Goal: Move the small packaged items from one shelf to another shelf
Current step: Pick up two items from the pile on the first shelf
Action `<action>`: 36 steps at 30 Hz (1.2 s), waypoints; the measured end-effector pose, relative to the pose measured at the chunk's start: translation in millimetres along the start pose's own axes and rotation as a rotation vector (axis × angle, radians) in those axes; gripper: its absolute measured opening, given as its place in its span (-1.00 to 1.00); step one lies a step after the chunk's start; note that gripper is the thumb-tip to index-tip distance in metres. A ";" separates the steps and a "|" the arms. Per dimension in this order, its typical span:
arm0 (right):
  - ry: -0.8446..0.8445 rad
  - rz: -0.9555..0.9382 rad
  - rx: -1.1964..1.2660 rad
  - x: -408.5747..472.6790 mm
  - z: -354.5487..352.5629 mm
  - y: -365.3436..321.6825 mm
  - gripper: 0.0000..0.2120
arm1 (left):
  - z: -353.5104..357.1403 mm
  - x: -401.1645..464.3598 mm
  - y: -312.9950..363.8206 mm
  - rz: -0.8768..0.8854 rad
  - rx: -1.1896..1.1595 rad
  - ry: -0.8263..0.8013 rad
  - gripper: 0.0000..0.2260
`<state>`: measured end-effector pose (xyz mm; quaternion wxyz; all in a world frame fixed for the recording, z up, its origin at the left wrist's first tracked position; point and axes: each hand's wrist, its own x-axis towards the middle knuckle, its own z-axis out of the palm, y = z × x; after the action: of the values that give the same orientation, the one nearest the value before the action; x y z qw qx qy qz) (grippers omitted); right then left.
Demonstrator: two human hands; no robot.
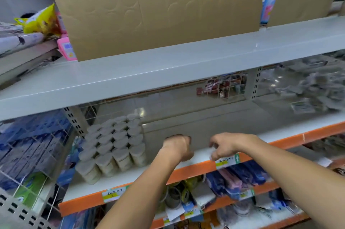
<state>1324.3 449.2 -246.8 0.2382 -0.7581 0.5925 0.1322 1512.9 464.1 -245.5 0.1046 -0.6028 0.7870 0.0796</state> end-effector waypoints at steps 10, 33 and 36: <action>0.144 -0.004 -0.018 -41.0 -13.4 97.5 -0.48 | -15.1 48.9 98.3 0.107 0.010 -0.019 -0.62; 0.242 0.268 0.010 -147.1 -36.6 384.9 -0.44 | -48.3 157.0 399.0 0.425 0.079 0.129 -0.57; 0.232 0.287 0.018 -147.4 -39.8 413.1 -0.47 | -53.5 172.7 423.9 0.453 0.095 0.123 -0.57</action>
<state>885.1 475.5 -226.2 0.1535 -0.6739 0.7192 0.0710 1056.6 400.1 -239.2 0.0642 -0.4089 0.9099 0.0267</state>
